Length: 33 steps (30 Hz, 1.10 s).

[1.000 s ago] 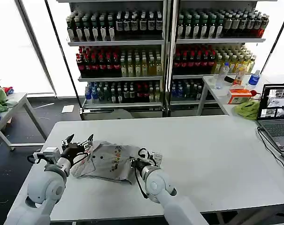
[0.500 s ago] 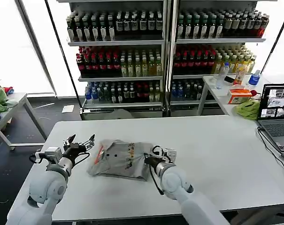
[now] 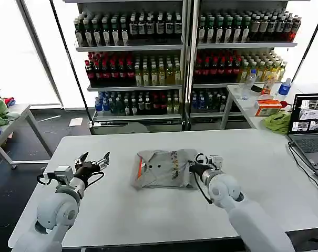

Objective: Fold and organize the clothes.

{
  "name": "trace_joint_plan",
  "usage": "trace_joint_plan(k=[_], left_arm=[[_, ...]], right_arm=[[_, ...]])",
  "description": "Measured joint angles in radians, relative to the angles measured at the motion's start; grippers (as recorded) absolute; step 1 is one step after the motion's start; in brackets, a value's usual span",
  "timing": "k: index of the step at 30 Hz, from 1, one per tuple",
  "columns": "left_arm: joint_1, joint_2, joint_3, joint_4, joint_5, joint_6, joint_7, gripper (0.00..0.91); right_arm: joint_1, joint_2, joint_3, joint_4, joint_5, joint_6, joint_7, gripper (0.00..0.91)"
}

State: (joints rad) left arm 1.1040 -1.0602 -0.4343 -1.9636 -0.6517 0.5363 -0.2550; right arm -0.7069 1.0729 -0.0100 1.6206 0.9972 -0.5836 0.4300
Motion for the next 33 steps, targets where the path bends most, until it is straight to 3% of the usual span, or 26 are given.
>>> trace_joint_plan(k=[1,12,20,26,33], left_arm=[[0.001,-0.001,0.001,-0.001,0.0,0.001,-0.001,0.907],[0.012,0.0,-0.007,-0.005,-0.009,0.002,-0.001,0.907],[0.012,-0.009,0.0,-0.004,-0.01,0.002,0.0,0.907],[0.016,-0.011,0.002,-0.005,-0.01,0.003,0.0,0.907],[0.029,-0.01,0.006,-0.014,-0.008,0.004,0.0,0.907]], right_arm=[[0.009,-0.001,0.004,-0.014,-0.016,0.0,-0.008,0.907],[0.044,0.004,0.056,-0.101,-0.214,0.003,-0.076,0.907],[0.014,0.015,0.118,-0.063,-0.325,0.005,-0.074,0.907],[-0.041,-0.002,0.139,0.049,-0.325,0.0,-0.061,0.907],[-0.133,-0.022,0.164,0.19,-0.208,-0.004,-0.007,0.907]])
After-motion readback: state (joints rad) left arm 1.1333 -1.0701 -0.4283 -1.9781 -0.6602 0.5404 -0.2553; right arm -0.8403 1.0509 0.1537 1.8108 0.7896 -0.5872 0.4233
